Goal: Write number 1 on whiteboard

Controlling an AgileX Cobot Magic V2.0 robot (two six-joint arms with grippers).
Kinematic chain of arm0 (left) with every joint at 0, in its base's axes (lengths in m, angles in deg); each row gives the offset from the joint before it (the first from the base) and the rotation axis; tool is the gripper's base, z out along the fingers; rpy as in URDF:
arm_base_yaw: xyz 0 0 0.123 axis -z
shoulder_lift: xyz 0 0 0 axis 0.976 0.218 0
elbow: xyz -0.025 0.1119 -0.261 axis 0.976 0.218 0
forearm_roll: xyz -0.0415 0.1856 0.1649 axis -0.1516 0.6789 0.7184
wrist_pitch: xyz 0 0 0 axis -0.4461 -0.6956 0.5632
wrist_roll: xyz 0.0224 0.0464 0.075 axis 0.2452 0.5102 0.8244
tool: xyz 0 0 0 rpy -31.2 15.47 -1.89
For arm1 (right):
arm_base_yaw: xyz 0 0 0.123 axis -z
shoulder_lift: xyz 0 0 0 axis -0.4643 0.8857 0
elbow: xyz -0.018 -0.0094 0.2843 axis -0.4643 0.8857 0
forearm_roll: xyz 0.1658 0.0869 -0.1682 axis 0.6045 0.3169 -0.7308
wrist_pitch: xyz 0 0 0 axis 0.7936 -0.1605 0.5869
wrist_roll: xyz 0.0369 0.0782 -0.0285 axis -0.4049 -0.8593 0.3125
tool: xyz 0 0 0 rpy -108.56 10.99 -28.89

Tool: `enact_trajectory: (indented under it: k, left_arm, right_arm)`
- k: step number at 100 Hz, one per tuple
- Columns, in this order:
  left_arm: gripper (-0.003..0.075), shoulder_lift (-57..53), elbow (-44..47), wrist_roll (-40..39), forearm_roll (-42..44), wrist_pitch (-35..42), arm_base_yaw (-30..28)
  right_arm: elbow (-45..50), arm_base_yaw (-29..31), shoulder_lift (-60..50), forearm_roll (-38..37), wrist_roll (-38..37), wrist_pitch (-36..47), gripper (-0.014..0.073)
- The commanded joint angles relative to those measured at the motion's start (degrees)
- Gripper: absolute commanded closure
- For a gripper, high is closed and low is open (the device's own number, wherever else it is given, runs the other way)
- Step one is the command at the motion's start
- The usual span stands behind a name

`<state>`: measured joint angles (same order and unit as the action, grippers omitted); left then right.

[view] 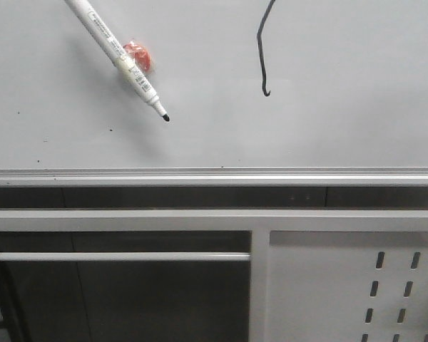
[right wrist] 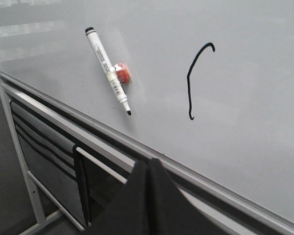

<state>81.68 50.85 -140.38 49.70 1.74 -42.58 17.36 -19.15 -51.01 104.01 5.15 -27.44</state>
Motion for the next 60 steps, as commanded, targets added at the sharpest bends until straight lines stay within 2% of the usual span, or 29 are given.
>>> enact_trajectory:
  k: [1,60]
  left_arm:
    - [0.0738,0.6,-1.6,0.1,2.8,-0.7,-0.1]
    - [0.0738,0.6,-1.6,0.1,2.8,1.1,-0.1]
  right_arm:
    - [-1.1,-0.1,0.1,-0.7,0.3,4.6,0.0662]
    - [-1.1,-0.1,0.1,-0.7,0.3,5.1,0.0662]
